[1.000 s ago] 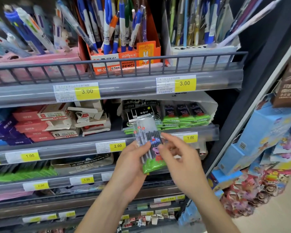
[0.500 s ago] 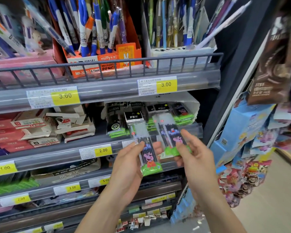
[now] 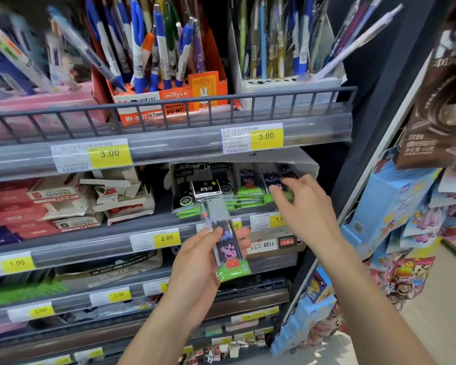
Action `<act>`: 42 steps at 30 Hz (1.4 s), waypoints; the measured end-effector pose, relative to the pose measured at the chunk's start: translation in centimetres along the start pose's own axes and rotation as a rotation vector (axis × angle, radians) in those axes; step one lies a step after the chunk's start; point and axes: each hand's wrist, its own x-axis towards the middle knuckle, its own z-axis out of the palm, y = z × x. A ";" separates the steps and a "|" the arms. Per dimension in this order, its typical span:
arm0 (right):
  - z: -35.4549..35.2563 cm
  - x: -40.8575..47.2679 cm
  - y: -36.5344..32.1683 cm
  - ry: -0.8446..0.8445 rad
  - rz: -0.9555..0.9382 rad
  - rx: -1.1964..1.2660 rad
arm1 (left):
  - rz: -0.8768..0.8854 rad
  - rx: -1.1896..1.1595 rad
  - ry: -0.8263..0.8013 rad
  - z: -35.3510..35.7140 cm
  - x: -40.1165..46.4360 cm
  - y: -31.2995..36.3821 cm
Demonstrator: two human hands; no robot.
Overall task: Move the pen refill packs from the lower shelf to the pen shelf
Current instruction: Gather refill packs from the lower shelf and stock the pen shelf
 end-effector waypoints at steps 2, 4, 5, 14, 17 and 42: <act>-0.3 -0.8 0.9 0.009 -0.068 0.036 | 0.006 -0.011 0.004 -0.3 0.0 0.2; -0.3 -1.4 1.8 0.029 -0.183 0.022 | 0.012 -0.019 0.015 -0.6 0.0 0.3; -0.2 -1.4 2.2 0.048 -0.231 0.010 | 0.013 -0.022 0.018 -0.7 0.1 0.3; 1.7 2.1 2.6 0.118 -0.324 -0.096 | -0.058 -0.002 0.000 -0.3 0.3 0.5; 1.6 2.1 2.5 0.102 -0.320 -0.143 | -0.052 0.009 -0.008 -0.2 0.5 0.4; -2.6 -3.8 1.5 0.013 0.480 1.053 | 0.918 1.261 0.105 5.7 6.8 -1.4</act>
